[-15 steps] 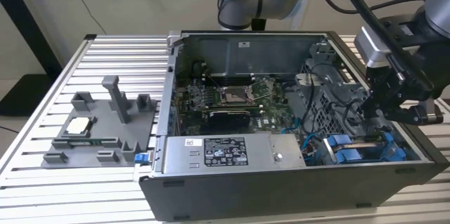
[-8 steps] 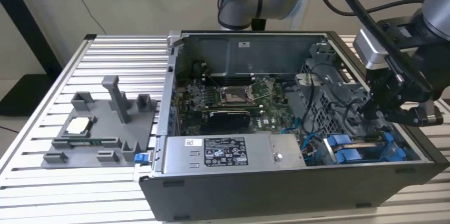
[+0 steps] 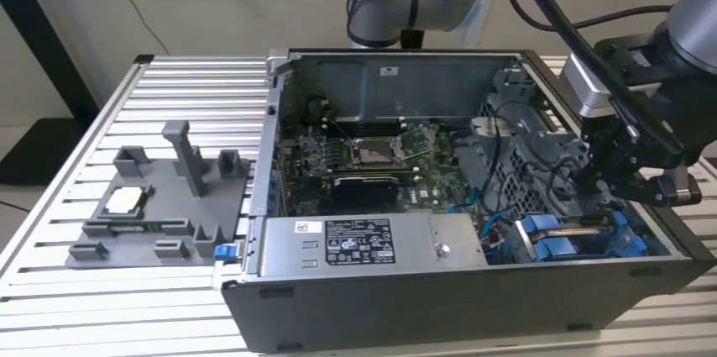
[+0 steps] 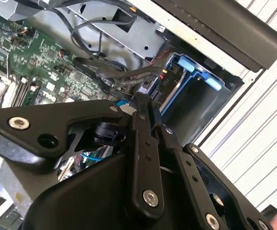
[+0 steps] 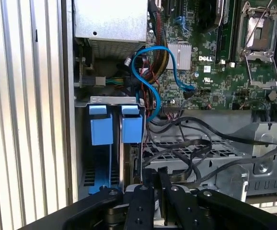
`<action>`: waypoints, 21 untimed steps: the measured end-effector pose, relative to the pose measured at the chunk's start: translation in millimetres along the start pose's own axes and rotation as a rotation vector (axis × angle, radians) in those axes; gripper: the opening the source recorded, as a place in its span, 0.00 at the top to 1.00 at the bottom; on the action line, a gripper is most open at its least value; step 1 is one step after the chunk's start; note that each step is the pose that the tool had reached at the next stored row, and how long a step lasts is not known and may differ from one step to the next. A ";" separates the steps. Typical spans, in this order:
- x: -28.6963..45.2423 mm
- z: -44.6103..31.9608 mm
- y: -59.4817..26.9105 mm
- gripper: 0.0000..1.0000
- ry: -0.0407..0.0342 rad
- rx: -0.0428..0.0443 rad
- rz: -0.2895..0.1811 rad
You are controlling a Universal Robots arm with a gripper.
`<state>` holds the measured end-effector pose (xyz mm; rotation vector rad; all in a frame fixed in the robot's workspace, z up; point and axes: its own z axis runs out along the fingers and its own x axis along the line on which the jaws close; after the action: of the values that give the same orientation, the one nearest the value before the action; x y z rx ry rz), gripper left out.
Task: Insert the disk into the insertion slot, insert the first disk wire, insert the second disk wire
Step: 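Insert the second disk wire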
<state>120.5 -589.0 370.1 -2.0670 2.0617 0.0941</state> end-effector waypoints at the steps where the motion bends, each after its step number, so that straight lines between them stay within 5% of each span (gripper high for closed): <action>1: 0.0 0.0 0.0 0.84 0.0001 0.0000 0.000; 8: -0.1 0.1 -0.2 0.84 0.0007 -0.0053 0.001; 15: 0.6 2.7 -12.3 0.84 0.0038 -0.0862 0.017; 21: 2.1 8.5 -19.0 0.84 0.0040 -0.1131 0.023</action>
<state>140.3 -589.5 363.5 -2.1097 2.1286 0.2152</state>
